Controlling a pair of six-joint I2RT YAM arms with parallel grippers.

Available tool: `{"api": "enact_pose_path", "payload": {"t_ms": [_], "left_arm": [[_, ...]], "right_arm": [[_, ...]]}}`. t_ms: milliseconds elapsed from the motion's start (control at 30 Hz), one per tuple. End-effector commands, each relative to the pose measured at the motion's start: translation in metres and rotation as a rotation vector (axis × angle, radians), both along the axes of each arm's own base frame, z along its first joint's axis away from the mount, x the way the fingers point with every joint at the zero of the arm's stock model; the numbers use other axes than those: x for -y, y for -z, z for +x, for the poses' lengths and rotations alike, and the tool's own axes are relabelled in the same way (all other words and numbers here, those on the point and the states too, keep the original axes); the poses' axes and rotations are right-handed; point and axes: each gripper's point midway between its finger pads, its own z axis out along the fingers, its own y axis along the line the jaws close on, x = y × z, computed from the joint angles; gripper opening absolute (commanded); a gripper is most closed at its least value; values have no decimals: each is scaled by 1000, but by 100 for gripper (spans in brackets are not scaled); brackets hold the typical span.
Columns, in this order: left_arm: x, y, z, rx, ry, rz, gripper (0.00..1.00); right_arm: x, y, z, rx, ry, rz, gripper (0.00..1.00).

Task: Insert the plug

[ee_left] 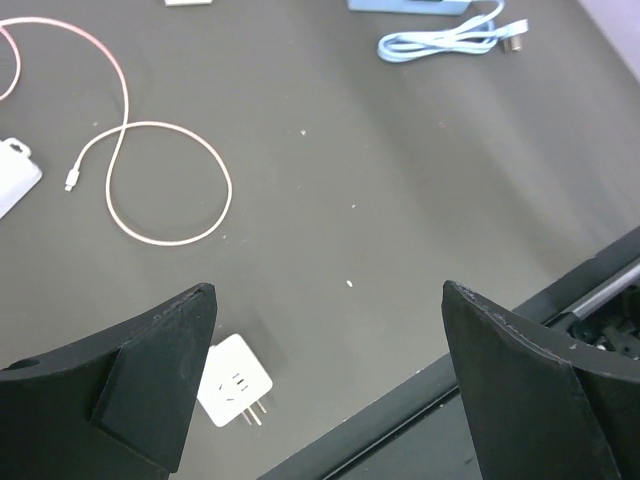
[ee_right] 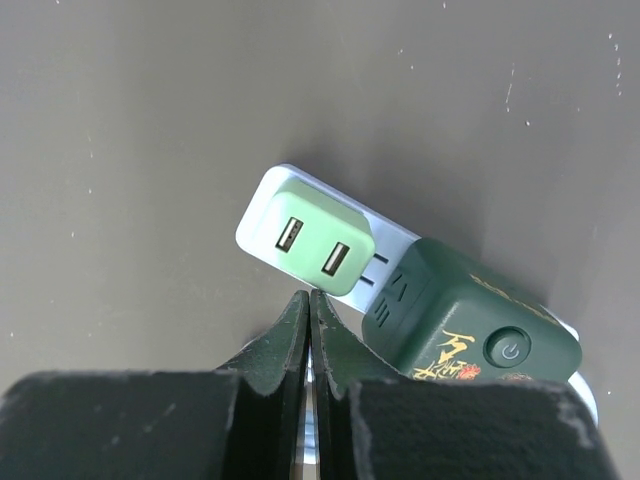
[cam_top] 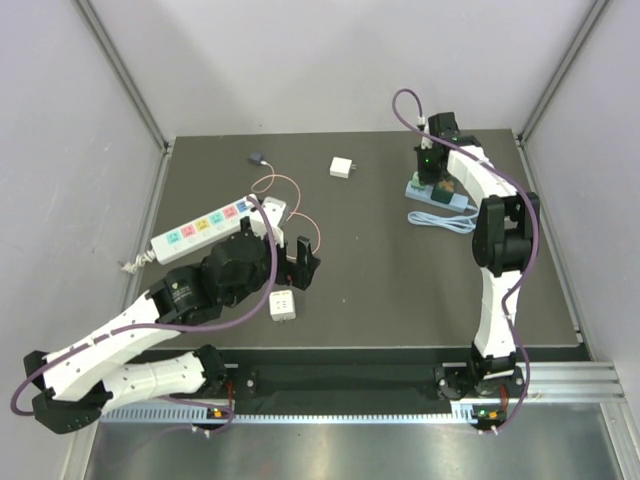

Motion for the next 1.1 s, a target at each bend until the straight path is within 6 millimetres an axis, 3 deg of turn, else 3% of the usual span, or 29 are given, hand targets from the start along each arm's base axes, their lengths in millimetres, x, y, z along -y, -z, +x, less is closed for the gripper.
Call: {"api": "enact_pose_path", "payload": {"t_ms": [0,133,167,200,233,267,300,333,367,400,433,467,500,533,567,600,633,700,733,933,1067], "left_arm": [[-5,-12,4,3,-52,-13,99],[-5,-9,11,-31,-127,-29,98],[-11,-5,15,-50,-190,-35,98],[-13,-2,19,-60,-226,-34,98],[-12,3,23,-79,-253,-25,99],[-14,9,22,-118,-279,-28,99],[-18,15,27,-143,-306,-19,99],[-18,23,30,-174,-316,1,98],[-19,30,31,-209,-322,7,98],[-25,43,32,-271,-324,25,98],[-26,60,32,-325,-321,56,97],[-28,69,31,-363,-316,69,96],[-34,87,27,-431,-312,88,95],[-37,97,24,-461,-316,107,94],[-40,107,21,-490,-330,119,94],[-42,115,17,-512,-330,132,93],[-42,132,10,-560,-321,156,92],[-40,150,2,-615,-302,178,89],[-37,164,-5,-664,-283,193,88],[-37,206,-21,-813,-318,267,82],[-42,220,-22,-827,-352,308,82]], "right_arm": [[0,-74,13,163,24,34,0],[-15,-113,0,201,-14,109,6],[-20,-116,-5,197,-18,126,10],[-22,-133,-15,224,-26,144,15],[-28,-126,-24,212,-33,156,21],[-31,-128,-32,215,-24,178,37],[-35,-148,-45,256,-35,206,43],[-38,-134,-59,226,-34,218,50],[-50,-140,-66,248,-54,249,60],[-57,-157,-79,288,-77,275,81],[-69,-141,-96,255,-104,277,89],[-75,-144,-103,269,-114,285,100],[-78,-154,-115,298,-122,293,100],[-88,-138,-131,256,-128,303,100],[-92,-136,-140,254,-133,316,100],[-97,-146,-149,289,-148,346,100],[-107,-130,-164,249,-162,371,100],[-117,-137,-177,280,-187,421,100],[-122,-125,-188,251,-204,432,100],[-137,-121,-215,249,-266,496,100],[-137,-118,-222,250,-303,490,100]]}}
